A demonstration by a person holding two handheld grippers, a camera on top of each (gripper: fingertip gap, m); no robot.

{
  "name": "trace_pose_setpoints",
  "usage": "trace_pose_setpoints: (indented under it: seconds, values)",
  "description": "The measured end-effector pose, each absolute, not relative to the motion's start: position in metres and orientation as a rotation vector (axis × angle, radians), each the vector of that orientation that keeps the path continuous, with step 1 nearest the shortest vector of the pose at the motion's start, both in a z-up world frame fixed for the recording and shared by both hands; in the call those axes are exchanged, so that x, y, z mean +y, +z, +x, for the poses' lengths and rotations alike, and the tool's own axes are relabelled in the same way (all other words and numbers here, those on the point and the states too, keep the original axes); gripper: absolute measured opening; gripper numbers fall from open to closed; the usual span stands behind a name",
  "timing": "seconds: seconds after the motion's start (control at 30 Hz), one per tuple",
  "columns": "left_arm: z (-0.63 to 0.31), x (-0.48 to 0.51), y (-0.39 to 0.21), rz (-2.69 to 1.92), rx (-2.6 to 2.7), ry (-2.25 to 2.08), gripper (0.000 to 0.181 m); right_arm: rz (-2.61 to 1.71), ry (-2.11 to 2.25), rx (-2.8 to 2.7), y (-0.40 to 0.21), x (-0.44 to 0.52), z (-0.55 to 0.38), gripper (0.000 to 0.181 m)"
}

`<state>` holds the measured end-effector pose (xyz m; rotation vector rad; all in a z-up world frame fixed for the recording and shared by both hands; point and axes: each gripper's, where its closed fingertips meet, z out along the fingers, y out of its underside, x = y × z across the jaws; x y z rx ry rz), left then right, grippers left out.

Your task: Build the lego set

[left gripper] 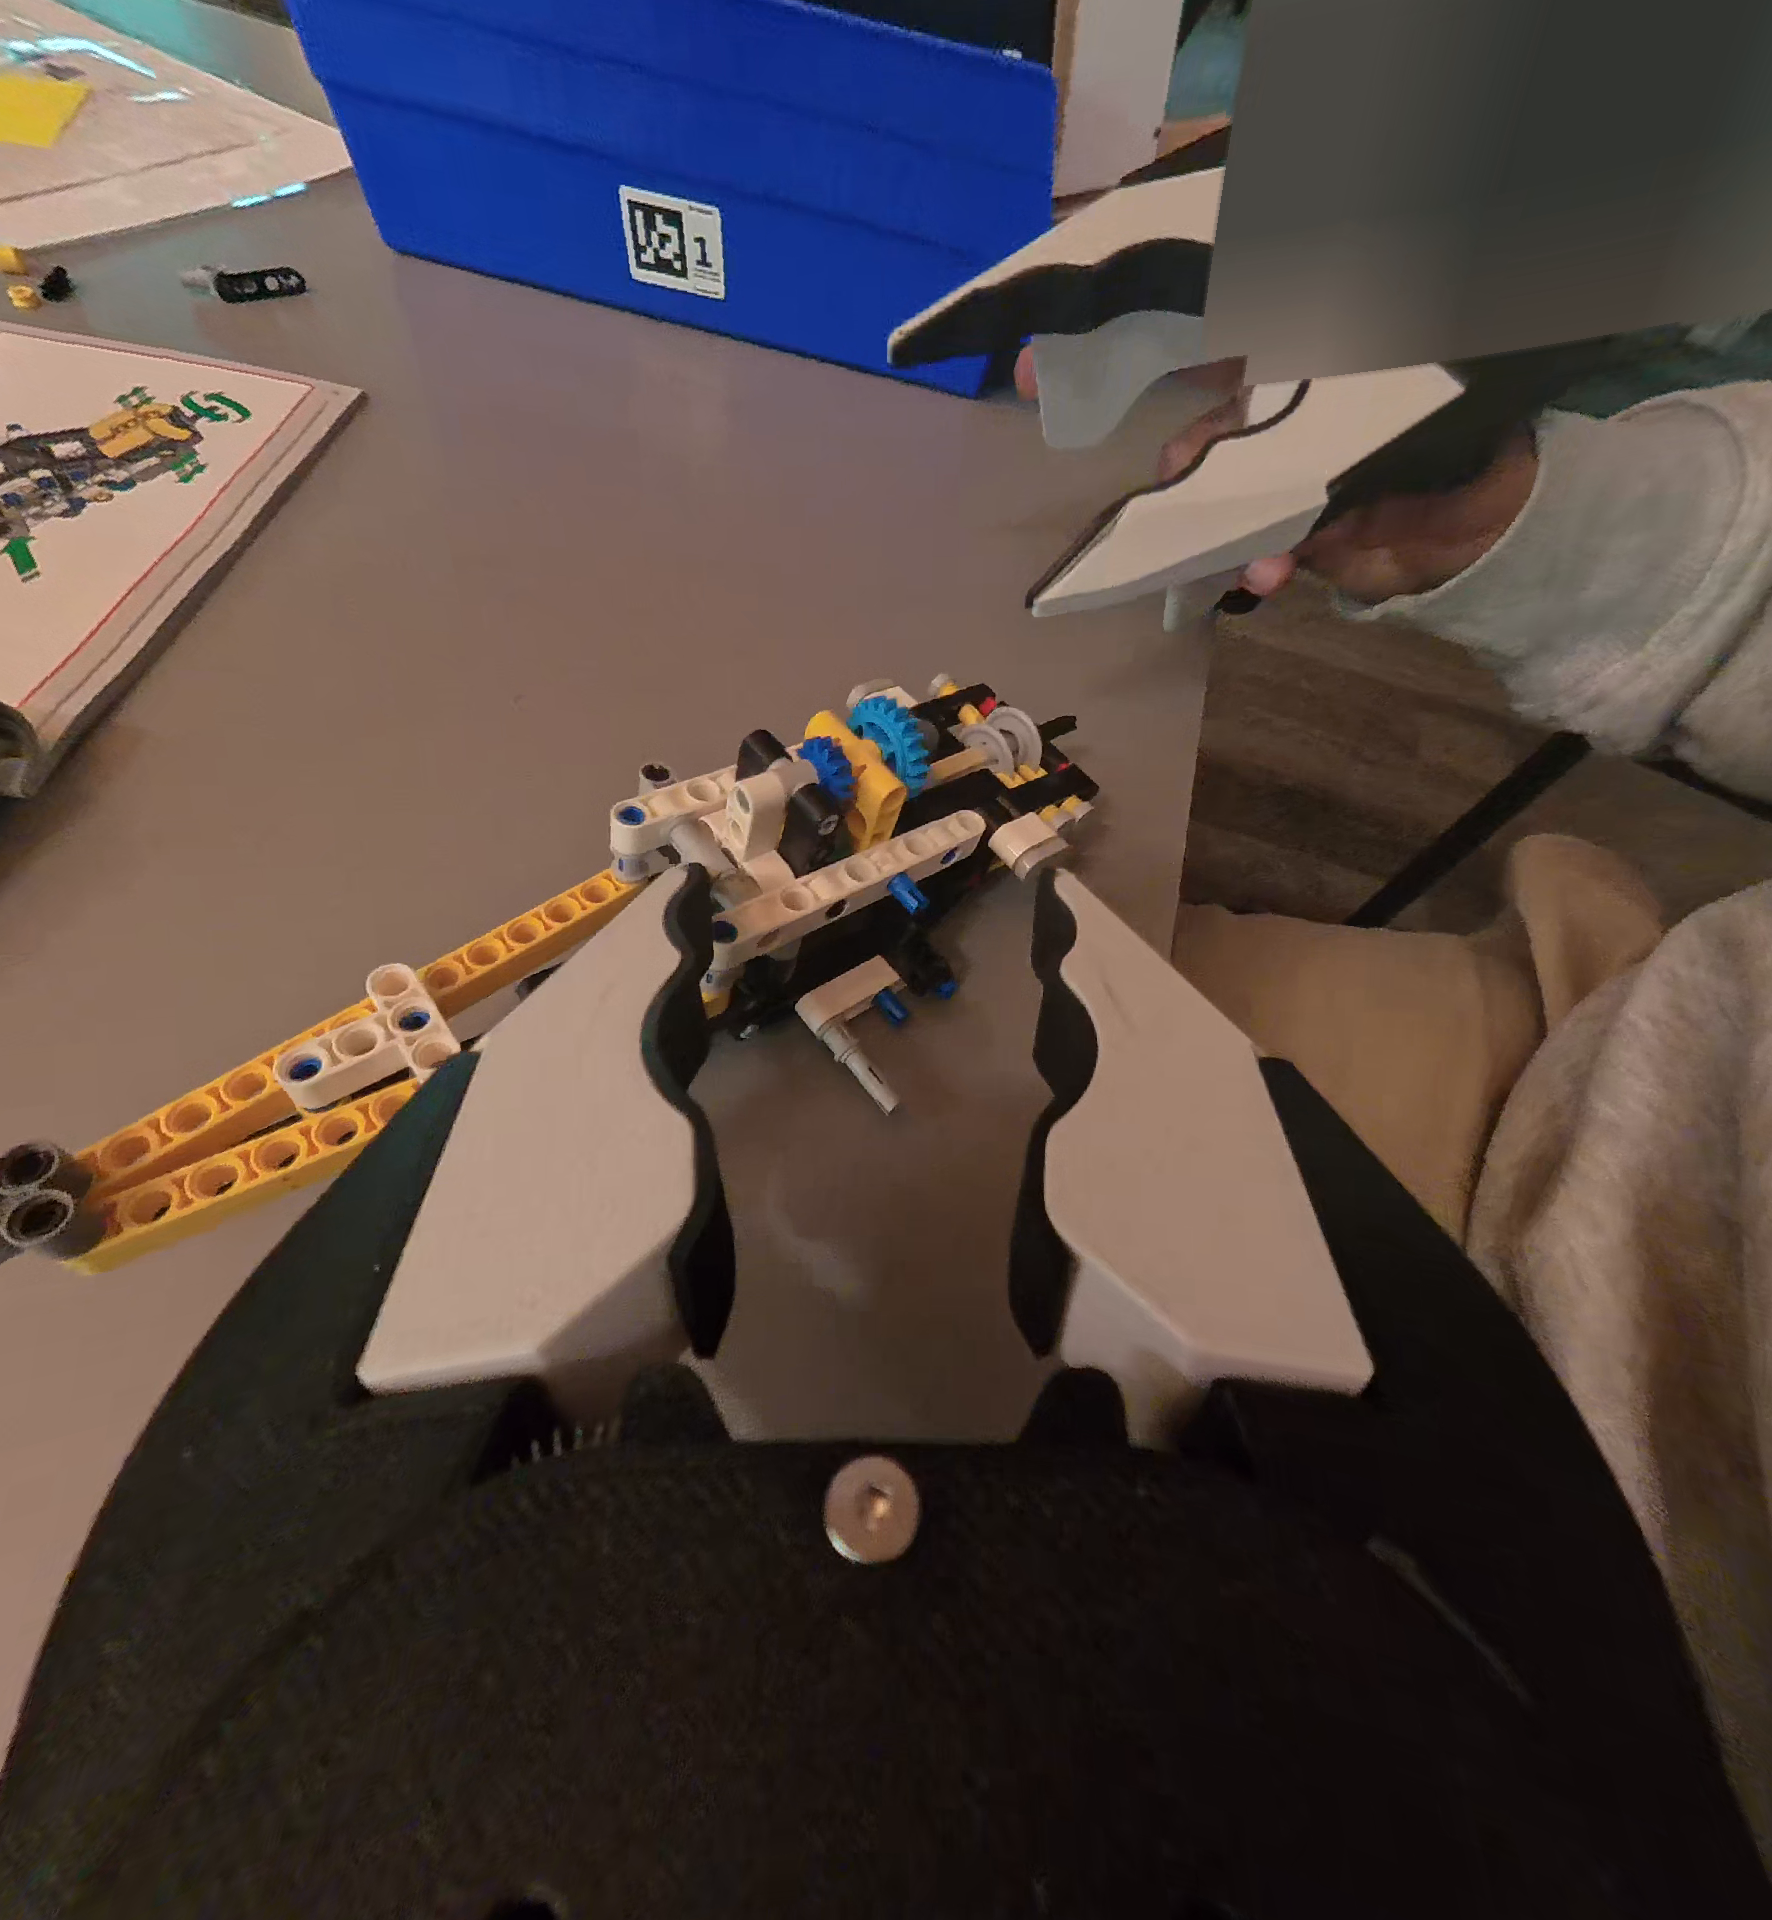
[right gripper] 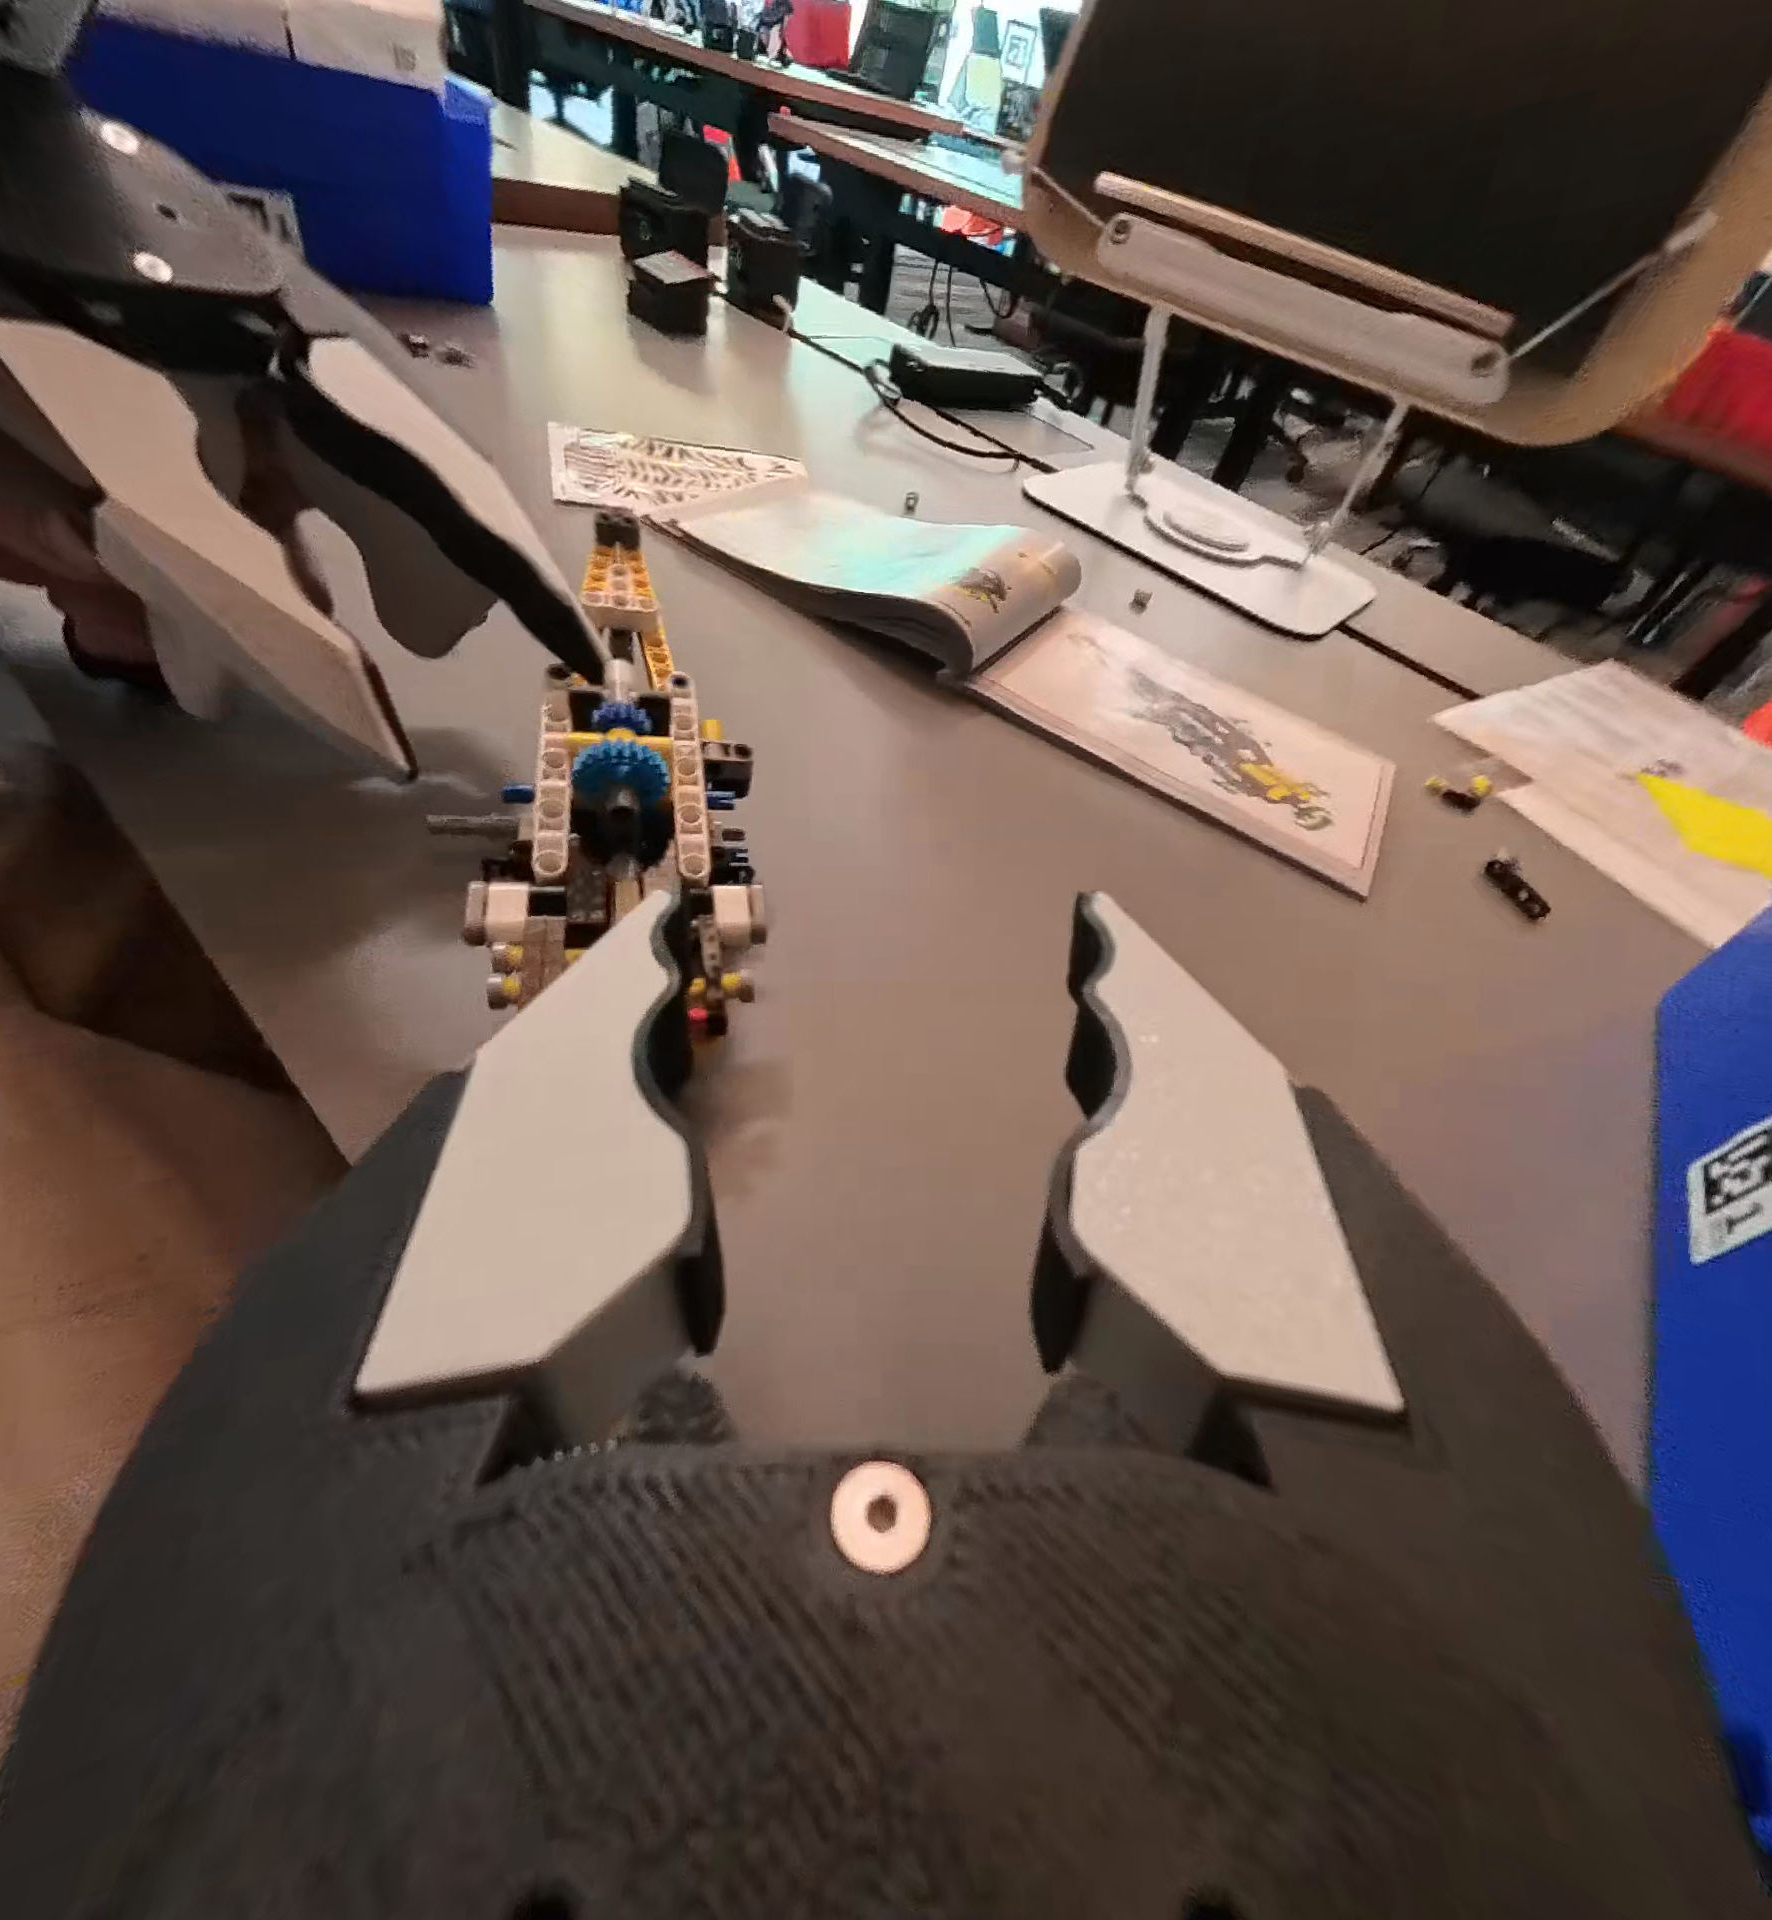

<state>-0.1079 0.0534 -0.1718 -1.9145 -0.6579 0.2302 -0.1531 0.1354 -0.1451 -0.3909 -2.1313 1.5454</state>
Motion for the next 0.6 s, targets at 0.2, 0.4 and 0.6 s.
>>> trace_pose_setpoints:
  seconds: [0.2, 0.4, 0.6]
  values:
    - [-0.110, 0.053, -0.174, -1.935, -0.665, 0.267, 0.059, -0.352, 1.541, -2.331, -0.166, 0.122, -0.133, 0.074]
    - [-0.110, 0.053, -0.173, -1.924, -0.675, 0.247, 0.056, -0.465, 1.515, -2.661, -0.200, 0.111, -0.115, 0.084]
    - [-0.111, 0.052, -0.173, -1.922, -0.679, 0.244, 0.055, -0.480, 1.654, -2.590, -0.184, 0.110, -0.116, 0.068]
